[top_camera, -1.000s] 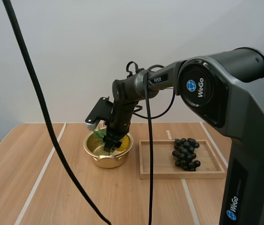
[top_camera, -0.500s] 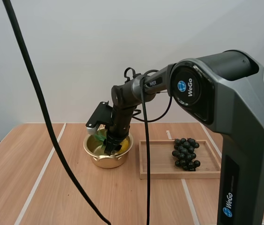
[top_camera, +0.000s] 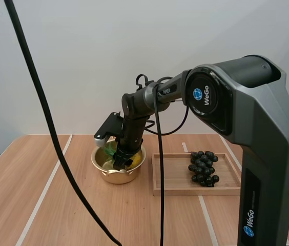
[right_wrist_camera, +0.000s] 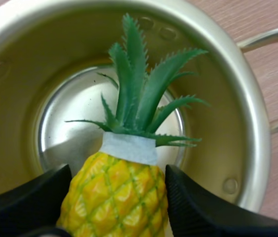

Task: Open the pot, put the pineapple inside, and close it

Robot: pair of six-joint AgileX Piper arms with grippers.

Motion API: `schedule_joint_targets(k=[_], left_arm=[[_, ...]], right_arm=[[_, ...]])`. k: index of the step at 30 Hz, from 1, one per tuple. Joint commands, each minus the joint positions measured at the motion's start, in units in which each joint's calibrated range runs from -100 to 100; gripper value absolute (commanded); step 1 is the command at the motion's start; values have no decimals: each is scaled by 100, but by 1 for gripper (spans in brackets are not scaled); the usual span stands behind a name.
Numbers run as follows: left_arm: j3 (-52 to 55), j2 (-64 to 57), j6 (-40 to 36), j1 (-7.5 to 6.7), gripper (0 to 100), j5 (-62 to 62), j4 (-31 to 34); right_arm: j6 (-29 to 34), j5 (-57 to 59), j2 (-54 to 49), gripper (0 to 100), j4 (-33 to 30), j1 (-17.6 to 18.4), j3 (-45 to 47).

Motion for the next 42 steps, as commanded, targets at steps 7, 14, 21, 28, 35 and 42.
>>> schedule_joint_targets(k=[7,14,21,28,35,42], left_arm=[[-31,-20,-4,7,0,36,-36],[-31,-20,-4,7,0,36,-36],[-31,-20,-4,7,0,36,-36],[-31,-24,-4,7,0,545,-35],[-31,5,-4,7,0,2277,-35],[-15,347,34,7,0,3798,272]], right_arm=[[8,-9,80,100,-145,-1,34],[-53,-381,-244,100,-290,-1,34],[-20,-825,-980,100,-290,-1,34],[568,-589,-1902,100,-413,-1,34],[1284,-459,-2986,100,-893,-262,34],[1552,-180,-3927,100,-850,-877,34]])
